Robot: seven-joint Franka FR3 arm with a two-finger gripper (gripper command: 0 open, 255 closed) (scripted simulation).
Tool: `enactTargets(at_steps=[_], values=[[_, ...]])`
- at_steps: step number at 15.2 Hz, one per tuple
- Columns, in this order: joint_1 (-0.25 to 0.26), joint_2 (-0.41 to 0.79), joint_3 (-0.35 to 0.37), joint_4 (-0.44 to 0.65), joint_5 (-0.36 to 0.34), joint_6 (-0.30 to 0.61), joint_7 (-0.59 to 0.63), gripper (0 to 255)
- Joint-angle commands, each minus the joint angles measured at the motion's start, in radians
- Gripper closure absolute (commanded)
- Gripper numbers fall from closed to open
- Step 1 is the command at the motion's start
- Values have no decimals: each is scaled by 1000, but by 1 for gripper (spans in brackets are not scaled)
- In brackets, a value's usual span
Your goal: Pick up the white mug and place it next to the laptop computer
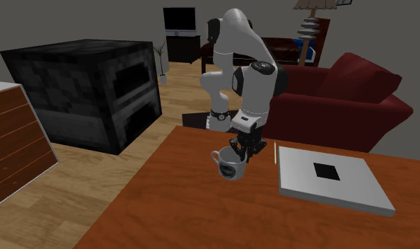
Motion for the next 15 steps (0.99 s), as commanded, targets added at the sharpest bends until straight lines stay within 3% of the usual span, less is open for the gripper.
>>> enactTargets(at_steps=[1,11,12,15], values=[[0,13,0,-11,0,25,0,255],[-1,29,0,-27,0,57,1,255],[-1,29,0,-27,0,57,1,0],[-1,29,0,-27,0,57,1,0]])
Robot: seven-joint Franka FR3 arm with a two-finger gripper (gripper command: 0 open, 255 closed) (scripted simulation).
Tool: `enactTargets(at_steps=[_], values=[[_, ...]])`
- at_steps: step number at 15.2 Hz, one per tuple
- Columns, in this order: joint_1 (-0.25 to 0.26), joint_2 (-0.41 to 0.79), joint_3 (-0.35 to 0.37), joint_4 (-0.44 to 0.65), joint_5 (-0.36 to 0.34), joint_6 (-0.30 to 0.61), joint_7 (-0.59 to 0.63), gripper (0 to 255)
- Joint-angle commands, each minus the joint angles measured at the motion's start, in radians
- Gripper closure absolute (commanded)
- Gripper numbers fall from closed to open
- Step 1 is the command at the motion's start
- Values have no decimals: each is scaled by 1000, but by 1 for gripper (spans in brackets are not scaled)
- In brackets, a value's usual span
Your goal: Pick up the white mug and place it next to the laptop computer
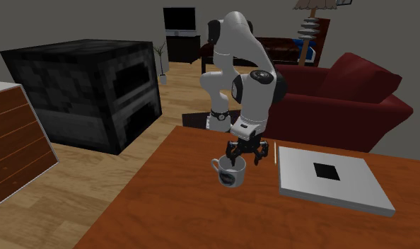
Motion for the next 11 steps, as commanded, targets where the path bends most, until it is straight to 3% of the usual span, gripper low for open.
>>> enactTargets(at_steps=[1,6,11], values=[[0,0,0,0,0,0,0,0],[3,-41,1,74,0,-116,0,0],[3,-41,1,74,0,-116,0,0]])
